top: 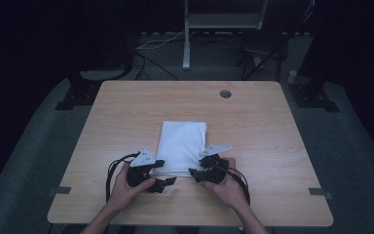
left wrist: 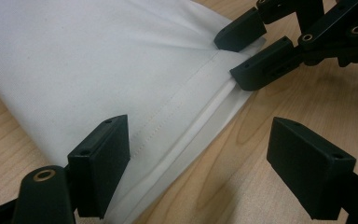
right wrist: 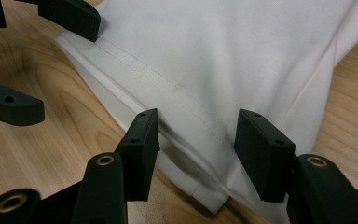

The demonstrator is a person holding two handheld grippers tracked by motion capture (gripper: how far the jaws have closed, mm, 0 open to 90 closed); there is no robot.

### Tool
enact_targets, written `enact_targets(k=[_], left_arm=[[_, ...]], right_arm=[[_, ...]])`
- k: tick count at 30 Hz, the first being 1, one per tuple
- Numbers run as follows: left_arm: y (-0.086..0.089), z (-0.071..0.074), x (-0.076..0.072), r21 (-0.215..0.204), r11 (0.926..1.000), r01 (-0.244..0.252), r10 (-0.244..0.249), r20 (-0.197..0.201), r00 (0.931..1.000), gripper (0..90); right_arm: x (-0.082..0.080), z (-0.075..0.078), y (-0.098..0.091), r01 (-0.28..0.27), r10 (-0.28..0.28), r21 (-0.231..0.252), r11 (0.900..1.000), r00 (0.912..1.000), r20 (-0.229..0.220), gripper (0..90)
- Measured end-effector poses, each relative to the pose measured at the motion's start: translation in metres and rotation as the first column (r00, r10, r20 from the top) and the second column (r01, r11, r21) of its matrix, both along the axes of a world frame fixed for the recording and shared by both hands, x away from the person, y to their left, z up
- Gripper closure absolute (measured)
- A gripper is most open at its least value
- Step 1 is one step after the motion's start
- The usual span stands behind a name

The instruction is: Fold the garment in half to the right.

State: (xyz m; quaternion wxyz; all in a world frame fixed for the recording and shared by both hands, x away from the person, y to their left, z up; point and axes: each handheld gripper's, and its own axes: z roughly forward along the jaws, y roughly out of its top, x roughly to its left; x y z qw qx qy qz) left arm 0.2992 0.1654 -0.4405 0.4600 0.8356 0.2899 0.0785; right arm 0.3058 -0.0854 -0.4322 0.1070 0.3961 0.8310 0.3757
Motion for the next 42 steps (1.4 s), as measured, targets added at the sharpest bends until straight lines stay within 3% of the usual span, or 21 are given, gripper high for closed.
enact_targets(k=[18,23,29,42], left_arm=[[0.002,0.002,0.000,0.003,0.9993,-0.037,0.037,0.005,0.9993,21.3],[0.005,0.010,0.000,0.001,0.9982,-0.060,0.060,0.056,0.9966,21.3],[0.003,0.005,0.007,0.023,0.9982,-0.055,0.055,0.003,0.9985,21.3],[0.002,0.000,0.007,0.032,0.9968,-0.073,0.073,-0.013,0.9972,21.2]], right_arm=[[0.018,-0.002,0.006,-0.002,0.002,0.015,0.9999,1.0000,-0.010,48.0],[0.012,0.004,0.002,0.021,-0.021,0.041,0.9989,0.9997,0.014,46.7],[0.011,0.000,0.002,0.007,-0.007,0.036,0.9993,1.0000,0.001,46.1],[0.010,-0.002,0.004,0.006,-0.006,0.027,0.9996,1.0000,0.003,46.3]])
